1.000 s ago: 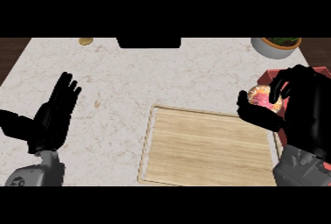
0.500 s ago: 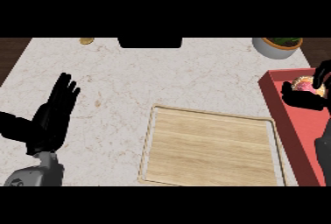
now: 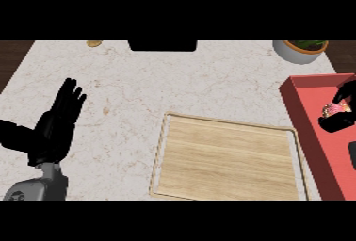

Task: Pick the cupcake from the tray and place it in the cardboard box

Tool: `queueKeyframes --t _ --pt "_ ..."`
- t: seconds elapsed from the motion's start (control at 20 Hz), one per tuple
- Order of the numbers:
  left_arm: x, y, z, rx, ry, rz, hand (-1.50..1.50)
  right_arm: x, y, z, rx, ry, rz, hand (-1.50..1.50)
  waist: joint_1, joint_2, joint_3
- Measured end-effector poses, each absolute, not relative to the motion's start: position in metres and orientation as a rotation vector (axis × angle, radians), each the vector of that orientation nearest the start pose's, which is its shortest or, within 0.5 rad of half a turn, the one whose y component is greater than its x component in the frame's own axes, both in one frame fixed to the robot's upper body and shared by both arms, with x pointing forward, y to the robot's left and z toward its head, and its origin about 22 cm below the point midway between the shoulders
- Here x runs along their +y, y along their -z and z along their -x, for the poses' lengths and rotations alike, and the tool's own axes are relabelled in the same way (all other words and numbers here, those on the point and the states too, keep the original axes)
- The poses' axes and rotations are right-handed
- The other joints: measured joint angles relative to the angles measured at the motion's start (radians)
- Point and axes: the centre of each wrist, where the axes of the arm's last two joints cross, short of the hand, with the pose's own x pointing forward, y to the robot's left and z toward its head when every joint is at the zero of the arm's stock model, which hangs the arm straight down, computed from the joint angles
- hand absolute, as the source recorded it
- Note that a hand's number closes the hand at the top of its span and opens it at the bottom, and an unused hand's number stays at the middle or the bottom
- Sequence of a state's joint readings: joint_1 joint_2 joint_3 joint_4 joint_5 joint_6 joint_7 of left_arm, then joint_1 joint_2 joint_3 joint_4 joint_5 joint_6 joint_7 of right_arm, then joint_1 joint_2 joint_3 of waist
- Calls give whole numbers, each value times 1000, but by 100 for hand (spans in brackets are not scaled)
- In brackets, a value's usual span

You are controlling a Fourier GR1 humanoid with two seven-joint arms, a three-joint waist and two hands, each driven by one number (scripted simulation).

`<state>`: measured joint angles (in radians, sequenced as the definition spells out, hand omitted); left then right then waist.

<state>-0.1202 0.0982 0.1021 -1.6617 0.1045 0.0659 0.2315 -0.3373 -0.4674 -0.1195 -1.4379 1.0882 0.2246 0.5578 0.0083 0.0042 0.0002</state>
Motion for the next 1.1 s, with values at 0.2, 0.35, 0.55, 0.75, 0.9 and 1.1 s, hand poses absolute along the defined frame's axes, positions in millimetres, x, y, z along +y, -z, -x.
queueKeyframes --t 0.2,0.35,0.55,0.75,0.9,1.1 --pt "267 -53 -264 -1552 -105 -61 0 -358 -96 -323 -829 -710 1325 -150 0 -1 0" --pt "263 -53 -263 -1549 -106 -57 0 -366 -89 -324 -953 -647 1350 -150 0 -1 1" --pt "266 -52 -263 -1549 -111 -64 0 -366 -103 -327 -1202 -508 1405 -150 -2 -3 2" --pt "267 -53 -264 -1550 -120 -76 0 -370 -120 -327 -1386 -327 1355 -150 -8 -5 1" --pt "267 -52 -263 -1545 -121 -79 0 -371 -126 -321 -1474 -162 1248 -150 -17 -8 1" --pt "266 -52 -262 -1539 -123 -74 0 -379 -133 -311 -1578 67 1084 -150 -23 -10 1"
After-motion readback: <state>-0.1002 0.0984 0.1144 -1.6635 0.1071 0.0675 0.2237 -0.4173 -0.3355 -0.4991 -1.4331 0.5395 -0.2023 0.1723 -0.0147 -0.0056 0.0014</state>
